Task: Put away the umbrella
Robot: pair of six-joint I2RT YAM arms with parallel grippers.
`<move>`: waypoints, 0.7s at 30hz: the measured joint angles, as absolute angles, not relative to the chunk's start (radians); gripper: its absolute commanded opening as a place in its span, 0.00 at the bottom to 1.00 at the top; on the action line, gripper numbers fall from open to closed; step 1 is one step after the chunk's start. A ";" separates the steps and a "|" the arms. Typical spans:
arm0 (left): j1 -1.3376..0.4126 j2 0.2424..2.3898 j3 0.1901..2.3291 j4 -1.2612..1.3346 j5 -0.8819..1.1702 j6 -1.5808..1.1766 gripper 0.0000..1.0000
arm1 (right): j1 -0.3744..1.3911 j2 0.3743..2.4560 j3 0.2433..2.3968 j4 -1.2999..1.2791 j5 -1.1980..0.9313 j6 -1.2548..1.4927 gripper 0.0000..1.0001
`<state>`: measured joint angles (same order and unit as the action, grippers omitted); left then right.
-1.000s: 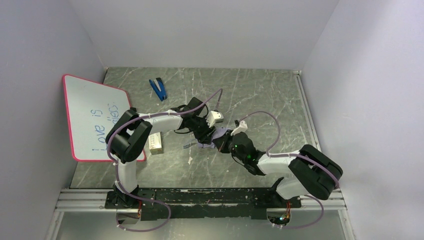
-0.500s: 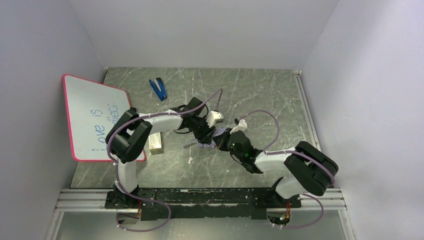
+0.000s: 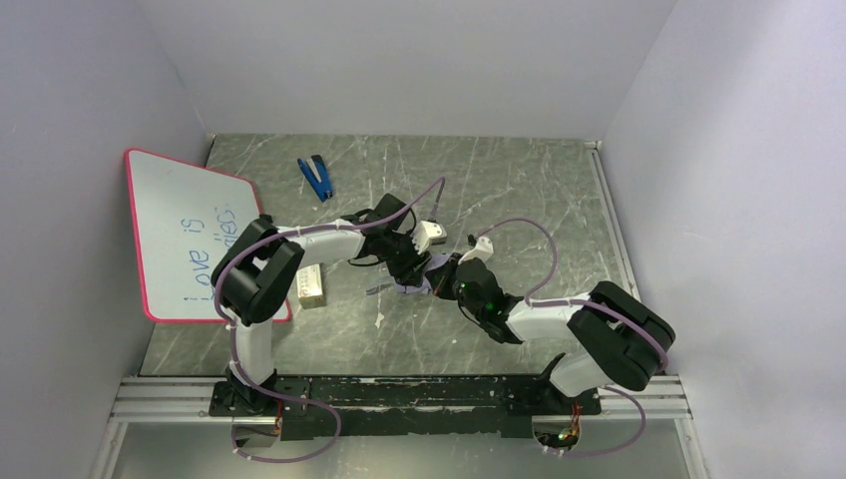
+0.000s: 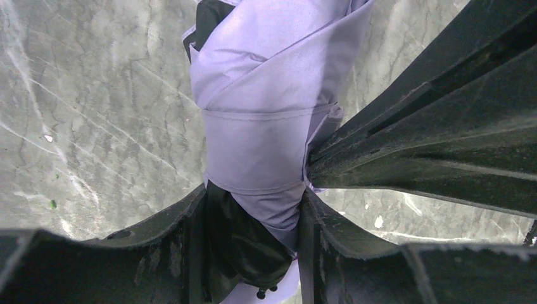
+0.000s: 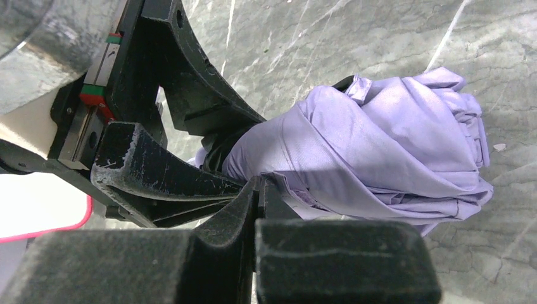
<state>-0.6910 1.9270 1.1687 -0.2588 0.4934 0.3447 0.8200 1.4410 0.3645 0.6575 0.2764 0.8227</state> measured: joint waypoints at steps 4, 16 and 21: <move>-0.691 1.928 1.169 -0.252 0.488 0.345 0.05 | 0.821 1.443 0.379 0.628 0.292 0.828 0.00; -0.693 1.929 1.166 -0.216 0.445 0.356 0.05 | 0.826 1.466 0.464 0.486 0.367 0.862 0.00; -0.694 1.919 1.153 -0.201 0.445 0.379 0.05 | 0.784 1.330 0.464 0.363 0.377 0.773 0.05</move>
